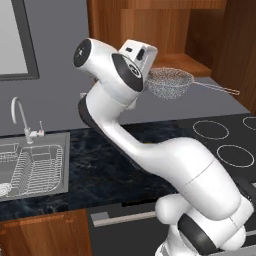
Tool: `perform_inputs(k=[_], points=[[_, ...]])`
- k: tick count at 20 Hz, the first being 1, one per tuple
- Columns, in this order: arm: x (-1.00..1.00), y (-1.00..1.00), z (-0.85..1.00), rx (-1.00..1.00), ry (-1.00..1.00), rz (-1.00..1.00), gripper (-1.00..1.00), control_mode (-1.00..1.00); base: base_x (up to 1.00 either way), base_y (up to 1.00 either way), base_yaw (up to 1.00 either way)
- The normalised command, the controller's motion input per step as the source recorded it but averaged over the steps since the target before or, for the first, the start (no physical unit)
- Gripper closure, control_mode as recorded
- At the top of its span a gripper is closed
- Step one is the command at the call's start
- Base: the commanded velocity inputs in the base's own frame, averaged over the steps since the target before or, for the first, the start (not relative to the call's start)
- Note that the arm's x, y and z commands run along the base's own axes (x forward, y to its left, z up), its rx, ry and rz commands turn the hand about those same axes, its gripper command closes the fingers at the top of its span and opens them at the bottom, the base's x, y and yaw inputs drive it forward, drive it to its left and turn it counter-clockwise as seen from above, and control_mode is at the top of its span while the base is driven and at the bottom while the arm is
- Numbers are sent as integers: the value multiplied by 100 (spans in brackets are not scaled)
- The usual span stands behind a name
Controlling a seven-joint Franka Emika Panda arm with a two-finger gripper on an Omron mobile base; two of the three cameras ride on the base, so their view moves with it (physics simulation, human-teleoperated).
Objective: Open the cabinet and setup a tea strainer by placing it in the bowl upright.
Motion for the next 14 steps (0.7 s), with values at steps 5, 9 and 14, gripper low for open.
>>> perform_inputs(k=[5, 9, 14], points=[[-98, -2, -40, 4, 0, -5, 100, -100, 0, 0, 0], [-53, -23, -68, 9, 4, -1, 100, -100, 0, 0, 0], [-1, -27, -82, 15, 2, 11, 100, -100, 0, 0, 0]])
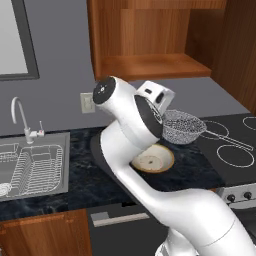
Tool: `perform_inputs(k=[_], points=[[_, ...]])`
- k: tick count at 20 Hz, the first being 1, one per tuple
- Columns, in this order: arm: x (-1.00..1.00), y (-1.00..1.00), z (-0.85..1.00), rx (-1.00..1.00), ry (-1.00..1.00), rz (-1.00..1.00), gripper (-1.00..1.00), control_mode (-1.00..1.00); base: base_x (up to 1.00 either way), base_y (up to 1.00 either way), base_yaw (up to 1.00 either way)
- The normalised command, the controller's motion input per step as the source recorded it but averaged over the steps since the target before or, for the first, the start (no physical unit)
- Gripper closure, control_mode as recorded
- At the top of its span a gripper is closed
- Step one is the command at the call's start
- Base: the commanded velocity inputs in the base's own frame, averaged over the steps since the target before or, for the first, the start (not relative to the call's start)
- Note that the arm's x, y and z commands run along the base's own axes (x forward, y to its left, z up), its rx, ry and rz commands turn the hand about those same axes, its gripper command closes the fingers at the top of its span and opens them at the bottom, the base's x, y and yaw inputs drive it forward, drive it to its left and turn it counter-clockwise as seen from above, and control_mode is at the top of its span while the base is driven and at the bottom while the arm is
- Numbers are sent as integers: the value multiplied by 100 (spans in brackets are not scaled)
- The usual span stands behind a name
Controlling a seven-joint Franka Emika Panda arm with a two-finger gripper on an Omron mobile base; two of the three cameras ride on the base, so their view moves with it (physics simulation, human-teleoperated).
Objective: Open the cabinet and setup a tea strainer by placing it in the bowl upright.
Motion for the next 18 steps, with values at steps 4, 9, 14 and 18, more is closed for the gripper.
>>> perform_inputs(k=[4, 9, 14, 18], points=[[0, -21, -78, 12, 4, 14, 100, -100, 0, 0, 0], [0, -35, -72, 4, 1, 10, 100, -100, 0, 0, 0], [0, -31, -42, 0, 0, 5, 100, -100, 0, 0, 0], [6, -21, -13, 0, 0, 2, 100, -100, 0, 0, 0]])
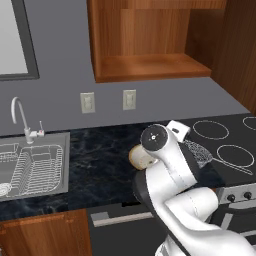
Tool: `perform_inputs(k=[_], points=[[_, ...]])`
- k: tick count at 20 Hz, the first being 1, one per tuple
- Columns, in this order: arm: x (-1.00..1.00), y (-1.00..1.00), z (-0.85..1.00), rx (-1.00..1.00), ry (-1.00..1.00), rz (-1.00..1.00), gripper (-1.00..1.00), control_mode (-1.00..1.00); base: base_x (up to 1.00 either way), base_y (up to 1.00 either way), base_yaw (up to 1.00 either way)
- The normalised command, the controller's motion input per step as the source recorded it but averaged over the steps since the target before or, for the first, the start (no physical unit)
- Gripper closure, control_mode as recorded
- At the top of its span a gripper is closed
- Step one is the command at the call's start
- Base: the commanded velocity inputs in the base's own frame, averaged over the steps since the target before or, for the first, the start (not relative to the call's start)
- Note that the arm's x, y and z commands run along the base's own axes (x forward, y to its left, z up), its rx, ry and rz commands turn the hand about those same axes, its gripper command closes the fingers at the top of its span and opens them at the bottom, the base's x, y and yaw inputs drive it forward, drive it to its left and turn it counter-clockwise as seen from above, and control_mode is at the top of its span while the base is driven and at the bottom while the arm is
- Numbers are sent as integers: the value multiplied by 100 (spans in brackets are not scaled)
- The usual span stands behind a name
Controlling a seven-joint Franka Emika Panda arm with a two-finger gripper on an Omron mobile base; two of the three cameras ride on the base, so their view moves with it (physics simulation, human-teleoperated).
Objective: Open the cabinet and setup a tea strainer by placing it in the bowl upright.
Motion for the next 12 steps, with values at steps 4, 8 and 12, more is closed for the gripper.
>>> perform_inputs(k=[4, 8, 12], points=[[17, -15, -17, 0, 0, 2, 100, -100, 0, 0, 0], [26, -7, -14, 0, 0, 0, 100, -100, 0, 0, 0], [39, 0, -12, 0, 0, 0, 100, -100, 0, 0, 0]])
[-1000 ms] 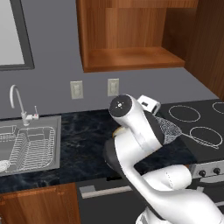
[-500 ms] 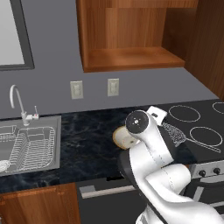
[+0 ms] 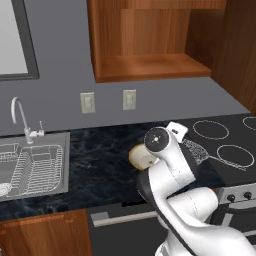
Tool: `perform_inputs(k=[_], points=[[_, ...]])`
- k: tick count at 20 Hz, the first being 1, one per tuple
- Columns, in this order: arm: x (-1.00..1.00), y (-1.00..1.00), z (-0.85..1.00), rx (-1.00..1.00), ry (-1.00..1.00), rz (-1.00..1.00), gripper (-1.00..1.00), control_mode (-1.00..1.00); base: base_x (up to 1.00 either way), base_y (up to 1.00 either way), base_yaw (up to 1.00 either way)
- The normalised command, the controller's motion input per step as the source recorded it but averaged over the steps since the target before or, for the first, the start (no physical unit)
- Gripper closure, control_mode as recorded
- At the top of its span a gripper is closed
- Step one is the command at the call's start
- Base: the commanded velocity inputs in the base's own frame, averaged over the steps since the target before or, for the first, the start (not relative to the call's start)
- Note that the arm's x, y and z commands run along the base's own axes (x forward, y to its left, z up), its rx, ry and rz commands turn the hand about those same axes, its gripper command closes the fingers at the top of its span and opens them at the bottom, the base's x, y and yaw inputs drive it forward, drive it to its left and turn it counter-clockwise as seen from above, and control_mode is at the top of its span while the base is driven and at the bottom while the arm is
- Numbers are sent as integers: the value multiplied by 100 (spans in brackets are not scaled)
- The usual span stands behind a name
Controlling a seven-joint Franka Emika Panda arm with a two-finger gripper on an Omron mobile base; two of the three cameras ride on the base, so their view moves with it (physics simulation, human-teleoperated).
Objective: Open the cabinet and setup a tea strainer by placing it in the bowl upright.
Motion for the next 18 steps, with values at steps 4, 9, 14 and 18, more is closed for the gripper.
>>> perform_inputs(k=[4, 9, 14, 18], points=[[49, 0, -15, -2, 0, 0, 100, -100, 0, 0, 0], [58, 2, -33, -8, 0, 0, 100, -100, 0, 0, 0], [67, 25, -22, -9, 0, 0, 100, -100, 0, 0, 0], [62, 32, -28, -4, 0, 0, 100, -100, 0, 0, 0]])
